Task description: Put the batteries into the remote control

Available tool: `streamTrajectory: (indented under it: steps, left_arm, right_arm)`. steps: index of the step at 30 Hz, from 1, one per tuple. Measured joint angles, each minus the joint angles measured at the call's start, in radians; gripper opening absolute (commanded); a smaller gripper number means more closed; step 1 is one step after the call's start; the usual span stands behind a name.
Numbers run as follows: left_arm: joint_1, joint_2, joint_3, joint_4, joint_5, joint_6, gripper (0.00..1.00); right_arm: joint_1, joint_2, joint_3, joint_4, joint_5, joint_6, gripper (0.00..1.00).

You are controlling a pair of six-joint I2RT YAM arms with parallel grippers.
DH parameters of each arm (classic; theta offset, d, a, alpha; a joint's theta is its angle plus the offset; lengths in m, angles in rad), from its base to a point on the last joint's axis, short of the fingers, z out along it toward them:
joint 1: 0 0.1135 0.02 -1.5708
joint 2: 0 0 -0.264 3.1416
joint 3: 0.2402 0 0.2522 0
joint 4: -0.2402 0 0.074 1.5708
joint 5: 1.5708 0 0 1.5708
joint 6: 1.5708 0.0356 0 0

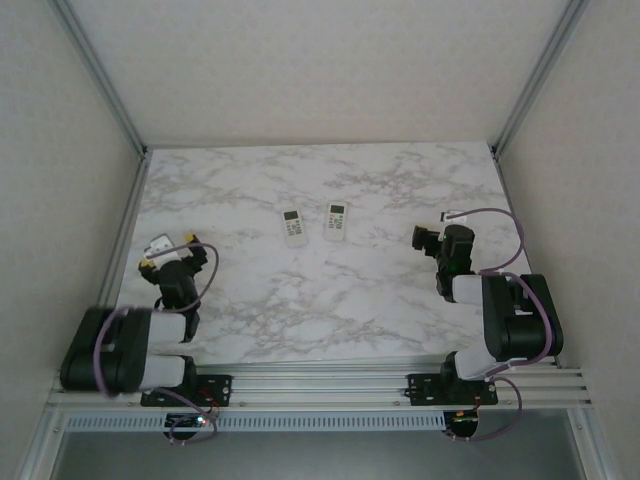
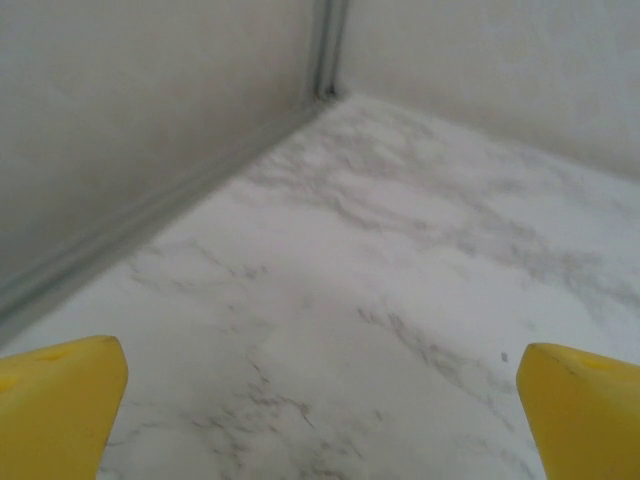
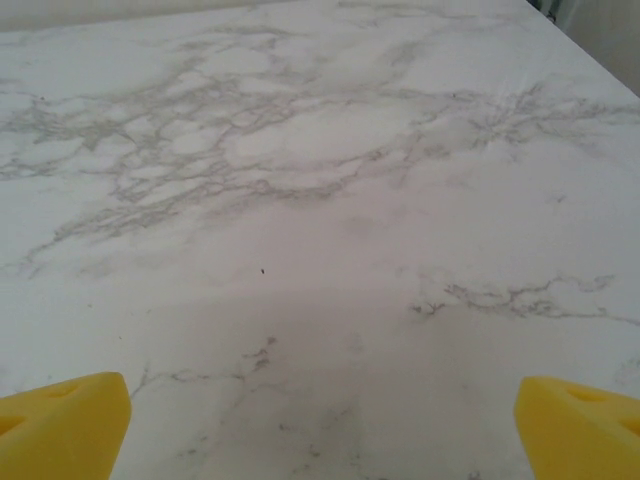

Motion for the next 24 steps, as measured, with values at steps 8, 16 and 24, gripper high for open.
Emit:
streamTrajectory:
  steps: [8,16,24]
  left_arm:
    - [0.002,0.098,0.051,0.110,0.065,0.019,1.00]
    - [0.002,0.098,0.051,0.132,0.080,0.019,1.00]
    - [0.002,0.098,0.051,0.132,0.080,0.019,0.99]
  right_arm:
    - [0.000,0.000,0.000,0.002,-0.002,-0.003,0.99]
    - [0.000,0.000,0.000,0.002,-0.002,-0.004,0.99]
    - [0.000,0.000,0.000,0.002,-0.002,-0.004,0.99]
